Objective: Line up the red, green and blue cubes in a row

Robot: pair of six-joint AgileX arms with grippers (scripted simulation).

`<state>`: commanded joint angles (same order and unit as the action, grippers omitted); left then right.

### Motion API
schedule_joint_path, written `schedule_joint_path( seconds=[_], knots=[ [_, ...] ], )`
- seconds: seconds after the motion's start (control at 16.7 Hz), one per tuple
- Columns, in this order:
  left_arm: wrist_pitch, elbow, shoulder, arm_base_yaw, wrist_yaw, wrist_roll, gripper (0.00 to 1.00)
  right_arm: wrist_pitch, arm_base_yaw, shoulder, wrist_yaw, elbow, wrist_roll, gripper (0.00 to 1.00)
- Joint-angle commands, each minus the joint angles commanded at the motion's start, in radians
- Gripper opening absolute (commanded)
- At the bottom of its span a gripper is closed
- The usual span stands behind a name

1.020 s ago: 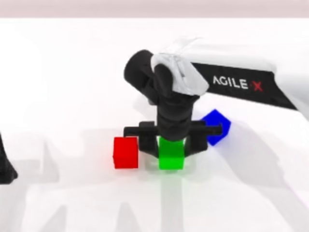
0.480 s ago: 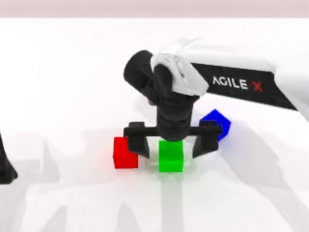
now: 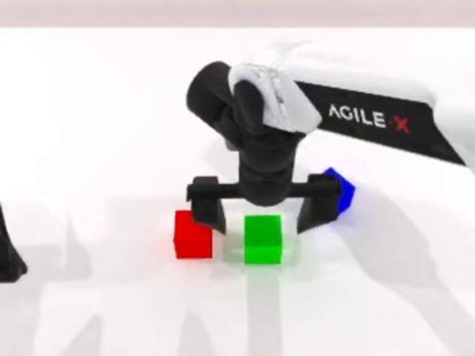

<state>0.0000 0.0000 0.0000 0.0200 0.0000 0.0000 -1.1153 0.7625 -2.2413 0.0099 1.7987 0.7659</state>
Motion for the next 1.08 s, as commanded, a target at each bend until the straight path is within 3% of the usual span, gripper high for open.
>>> schedule_joint_path(
  seconds=[0.3, 0.66, 0.84, 1.08],
  knots=[
    [0.000, 0.000, 0.000, 0.000, 0.000, 0.000, 1.00, -0.168, 0.005, 0.034, -0.001, 0.126, -0.002, 1.00],
    [0.000, 0.000, 0.000, 0.000, 0.000, 0.000, 1.00, -0.170, -0.004, 0.032, -0.001, 0.129, -0.015, 1.00],
    [0.000, 0.000, 0.000, 0.000, 0.000, 0.000, 1.00, -0.166, -0.031, 0.031, 0.000, 0.130, -0.113, 1.00],
    [0.000, 0.000, 0.000, 0.000, 0.000, 0.000, 1.00, -0.158, -0.098, 0.026, -0.003, 0.122, -0.363, 1.00]
  ],
)
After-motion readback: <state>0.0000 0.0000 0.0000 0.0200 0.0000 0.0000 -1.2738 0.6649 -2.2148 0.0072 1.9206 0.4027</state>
